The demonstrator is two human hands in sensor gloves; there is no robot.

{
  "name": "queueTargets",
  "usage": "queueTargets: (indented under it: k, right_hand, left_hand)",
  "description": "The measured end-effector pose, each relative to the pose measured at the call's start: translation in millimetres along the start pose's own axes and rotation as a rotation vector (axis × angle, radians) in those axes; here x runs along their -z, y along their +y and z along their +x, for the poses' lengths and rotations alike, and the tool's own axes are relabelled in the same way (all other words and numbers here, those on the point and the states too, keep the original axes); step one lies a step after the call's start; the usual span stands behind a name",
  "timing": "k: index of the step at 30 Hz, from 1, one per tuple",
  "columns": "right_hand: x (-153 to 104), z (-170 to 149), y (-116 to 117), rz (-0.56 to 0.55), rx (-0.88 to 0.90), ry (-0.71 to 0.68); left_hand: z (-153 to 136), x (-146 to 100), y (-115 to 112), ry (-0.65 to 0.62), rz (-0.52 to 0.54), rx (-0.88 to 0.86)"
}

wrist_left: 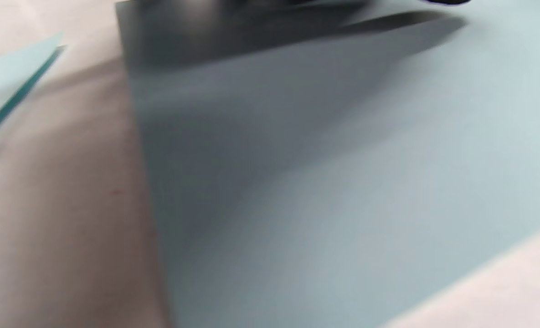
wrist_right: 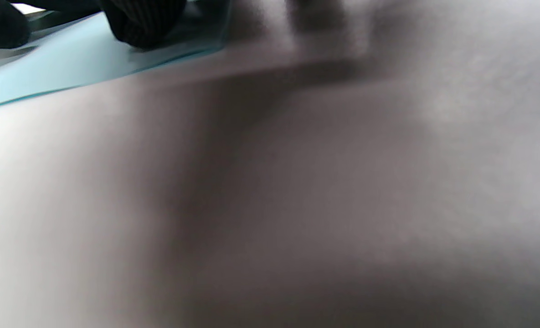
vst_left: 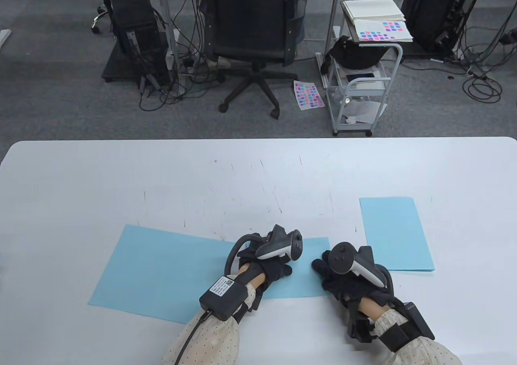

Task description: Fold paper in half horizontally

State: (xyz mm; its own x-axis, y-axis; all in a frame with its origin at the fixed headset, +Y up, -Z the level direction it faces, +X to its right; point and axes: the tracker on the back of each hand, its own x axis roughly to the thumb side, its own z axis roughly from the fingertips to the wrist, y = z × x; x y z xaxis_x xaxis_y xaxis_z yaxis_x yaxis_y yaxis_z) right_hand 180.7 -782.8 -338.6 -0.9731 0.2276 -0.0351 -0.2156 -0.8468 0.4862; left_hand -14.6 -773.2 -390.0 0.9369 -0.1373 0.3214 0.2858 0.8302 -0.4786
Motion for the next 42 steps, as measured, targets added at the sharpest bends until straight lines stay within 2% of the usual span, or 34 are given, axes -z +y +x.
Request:
queueTargets:
  k: [8,42]
  right_hand:
    - [-0.6,0.4,0.2,-0.006,-0.012,0.011]
    - [-1.1,0.5,2.1,-0.012,-0.007,0.016]
  left_hand:
    - [-24.1,-7.3,-8.9,0.039,-0.017,-0.024]
    - [-79.2,-16.5,-18.8,0.164,-0.063,-0.119]
